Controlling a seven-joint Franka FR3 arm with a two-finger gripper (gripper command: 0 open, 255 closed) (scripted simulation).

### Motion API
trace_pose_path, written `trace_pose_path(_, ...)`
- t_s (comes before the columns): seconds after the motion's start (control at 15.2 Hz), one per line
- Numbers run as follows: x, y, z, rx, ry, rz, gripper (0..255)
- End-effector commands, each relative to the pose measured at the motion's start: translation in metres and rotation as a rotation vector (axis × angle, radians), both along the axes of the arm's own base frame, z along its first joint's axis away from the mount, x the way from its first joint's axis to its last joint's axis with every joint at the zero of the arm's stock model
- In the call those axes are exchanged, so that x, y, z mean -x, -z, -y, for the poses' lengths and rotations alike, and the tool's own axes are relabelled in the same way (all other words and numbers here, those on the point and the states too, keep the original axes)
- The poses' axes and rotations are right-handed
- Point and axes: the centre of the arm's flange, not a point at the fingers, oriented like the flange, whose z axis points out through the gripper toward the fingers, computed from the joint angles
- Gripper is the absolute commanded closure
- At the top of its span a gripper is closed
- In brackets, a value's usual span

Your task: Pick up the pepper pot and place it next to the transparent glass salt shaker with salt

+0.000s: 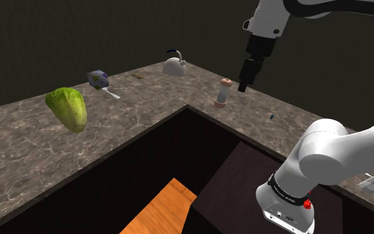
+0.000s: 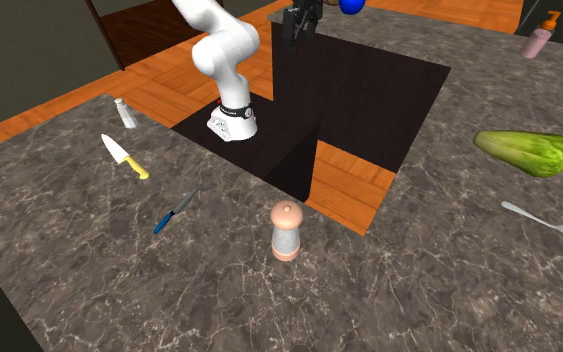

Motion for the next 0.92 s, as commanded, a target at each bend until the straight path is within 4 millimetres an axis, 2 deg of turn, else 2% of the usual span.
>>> trace_pose_path(0.0, 0.0, 0.0, 0.0, 0.0, 0.0, 0.0, 0)
trace_pose_path(0.86, -0.097, 0.053, 0.132, 0.034, -0.025, -0.052, 0)
